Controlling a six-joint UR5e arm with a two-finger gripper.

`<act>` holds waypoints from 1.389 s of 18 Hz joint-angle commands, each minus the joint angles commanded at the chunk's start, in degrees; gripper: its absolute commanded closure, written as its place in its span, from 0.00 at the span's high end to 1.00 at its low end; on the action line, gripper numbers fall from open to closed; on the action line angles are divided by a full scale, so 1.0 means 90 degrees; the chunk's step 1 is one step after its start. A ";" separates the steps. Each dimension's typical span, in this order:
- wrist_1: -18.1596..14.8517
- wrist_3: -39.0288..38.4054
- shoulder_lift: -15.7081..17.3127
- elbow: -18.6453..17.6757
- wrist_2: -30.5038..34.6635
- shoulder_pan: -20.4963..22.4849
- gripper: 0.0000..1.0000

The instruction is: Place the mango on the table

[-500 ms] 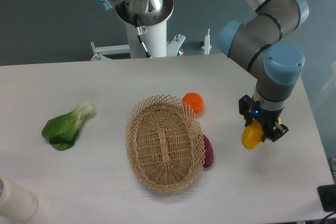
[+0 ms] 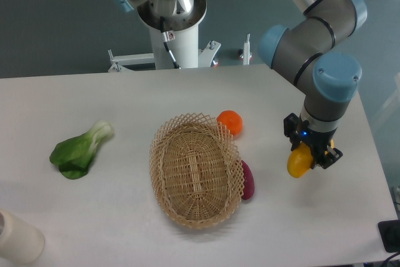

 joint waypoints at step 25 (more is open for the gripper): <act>0.0369 0.0468 0.0293 -0.0965 -0.0020 0.0078 0.43</act>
